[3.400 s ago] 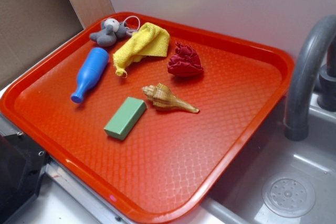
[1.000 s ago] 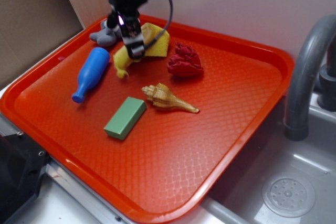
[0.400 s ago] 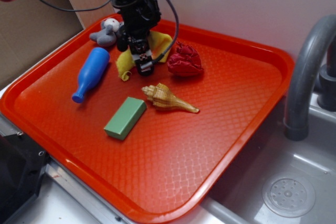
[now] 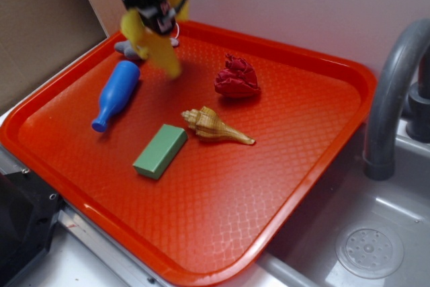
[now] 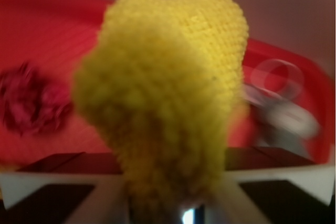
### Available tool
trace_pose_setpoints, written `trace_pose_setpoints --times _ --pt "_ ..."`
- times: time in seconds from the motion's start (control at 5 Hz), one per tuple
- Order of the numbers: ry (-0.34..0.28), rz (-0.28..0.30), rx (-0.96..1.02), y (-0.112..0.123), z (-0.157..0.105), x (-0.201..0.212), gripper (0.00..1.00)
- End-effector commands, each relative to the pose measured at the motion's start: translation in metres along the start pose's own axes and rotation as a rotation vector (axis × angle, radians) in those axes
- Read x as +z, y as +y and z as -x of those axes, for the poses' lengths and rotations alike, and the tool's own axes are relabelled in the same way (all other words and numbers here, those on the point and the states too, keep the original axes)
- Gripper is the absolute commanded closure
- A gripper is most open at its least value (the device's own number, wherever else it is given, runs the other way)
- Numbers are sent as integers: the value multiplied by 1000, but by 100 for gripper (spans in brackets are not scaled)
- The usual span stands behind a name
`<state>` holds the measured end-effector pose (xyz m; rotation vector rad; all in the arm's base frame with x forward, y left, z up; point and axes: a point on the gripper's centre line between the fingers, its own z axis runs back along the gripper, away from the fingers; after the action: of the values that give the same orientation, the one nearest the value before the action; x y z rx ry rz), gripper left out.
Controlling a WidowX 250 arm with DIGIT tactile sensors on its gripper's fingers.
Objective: Grab the yellow cloth.
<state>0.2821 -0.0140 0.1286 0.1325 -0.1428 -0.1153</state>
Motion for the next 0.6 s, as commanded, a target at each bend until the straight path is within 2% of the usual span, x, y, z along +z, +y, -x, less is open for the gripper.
trace_pose_setpoints --times 0.0,0.4 --pt "64 -10 121 -22 13 84 100" --pt "-17 -48 65 -33 36 113 100"
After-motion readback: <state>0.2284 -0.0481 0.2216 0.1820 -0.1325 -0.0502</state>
